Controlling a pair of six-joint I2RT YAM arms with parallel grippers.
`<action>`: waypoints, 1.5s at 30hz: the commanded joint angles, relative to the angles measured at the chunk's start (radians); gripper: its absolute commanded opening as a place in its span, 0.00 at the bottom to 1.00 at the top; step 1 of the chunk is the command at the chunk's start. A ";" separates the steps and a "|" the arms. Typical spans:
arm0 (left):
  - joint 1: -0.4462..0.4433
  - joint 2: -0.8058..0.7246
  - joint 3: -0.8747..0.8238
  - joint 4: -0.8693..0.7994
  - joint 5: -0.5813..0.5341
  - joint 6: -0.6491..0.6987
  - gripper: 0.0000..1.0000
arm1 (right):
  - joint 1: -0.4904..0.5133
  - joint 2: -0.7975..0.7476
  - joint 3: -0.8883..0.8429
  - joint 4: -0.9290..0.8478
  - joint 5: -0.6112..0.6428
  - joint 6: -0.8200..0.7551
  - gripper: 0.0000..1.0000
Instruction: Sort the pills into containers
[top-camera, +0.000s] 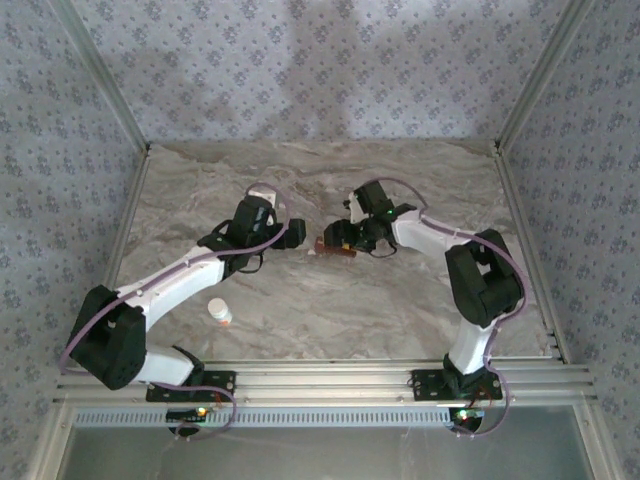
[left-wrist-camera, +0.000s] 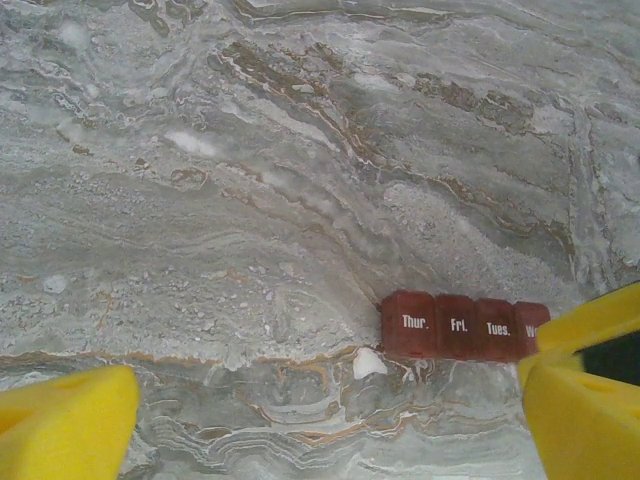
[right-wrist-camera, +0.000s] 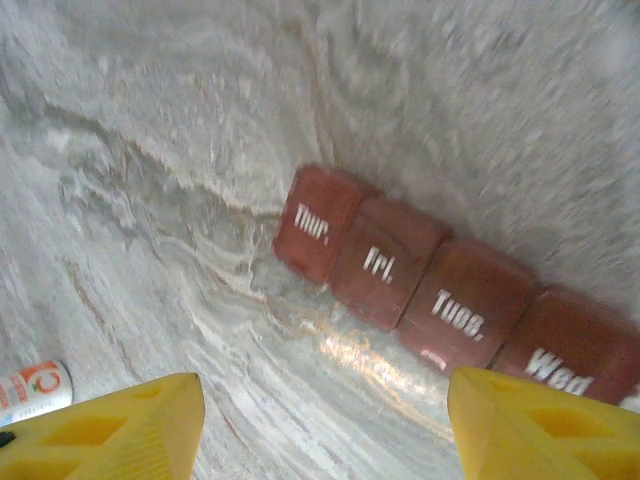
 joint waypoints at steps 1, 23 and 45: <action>-0.008 -0.026 -0.009 0.022 -0.002 -0.020 0.98 | -0.034 0.013 0.081 -0.046 0.061 -0.042 0.68; -0.006 -0.018 -0.003 0.018 0.018 -0.046 0.98 | -0.030 0.113 0.047 -0.036 0.056 -0.073 0.67; -0.007 -0.038 -0.011 0.016 -0.095 -0.162 0.98 | 0.214 -0.119 -0.143 -0.045 0.450 -0.083 0.73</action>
